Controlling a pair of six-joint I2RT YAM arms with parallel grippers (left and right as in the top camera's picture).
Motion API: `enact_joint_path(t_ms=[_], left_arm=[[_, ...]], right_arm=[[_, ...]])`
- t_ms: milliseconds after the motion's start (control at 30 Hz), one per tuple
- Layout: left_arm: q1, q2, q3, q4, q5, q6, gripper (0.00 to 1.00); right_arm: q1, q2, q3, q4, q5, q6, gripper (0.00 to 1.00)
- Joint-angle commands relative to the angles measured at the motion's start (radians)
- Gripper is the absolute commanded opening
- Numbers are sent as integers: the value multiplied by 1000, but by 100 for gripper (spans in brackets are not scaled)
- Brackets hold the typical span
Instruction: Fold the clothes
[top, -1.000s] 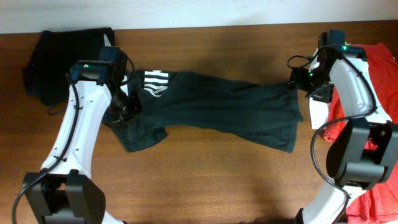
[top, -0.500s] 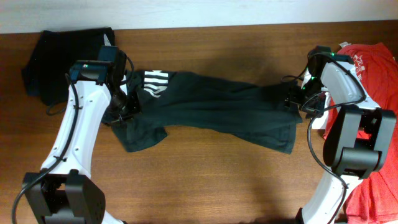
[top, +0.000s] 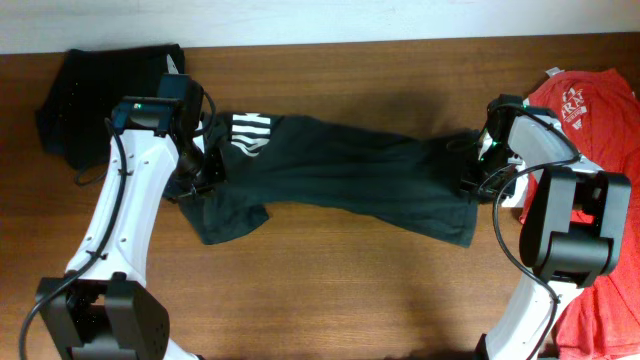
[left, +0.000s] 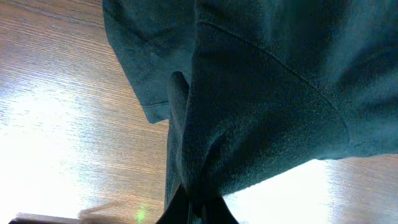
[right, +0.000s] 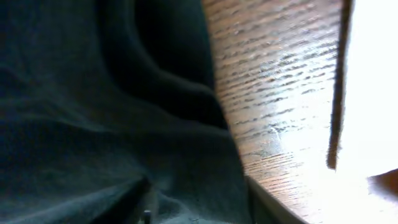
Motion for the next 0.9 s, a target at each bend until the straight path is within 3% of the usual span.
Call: enact_joint_path(t_ms=[0, 233, 300, 500, 733, 867], left_arm=[[5, -15, 7, 3, -19, 5, 1], [5, -15, 7, 6, -19, 5, 1], [5, -15, 7, 10, -19, 4, 1], [5, -90, 21, -6, -11, 4, 1], [5, -438, 97, -111, -11, -8, 1], [5, -576, 295, -225, -11, -7, 1]], right_arm=[[-3, 1, -5, 3, 24, 9, 27], [-3, 0, 107, -106, 65, 14, 13], [-3, 0, 166, -164, 63, 32, 4], [-3, -56, 222, -257, 10, 66, 4], [-2, -443, 222, -354, -16, 65, 4], [-2, -684, 245, -426, -20, 65, 4]])
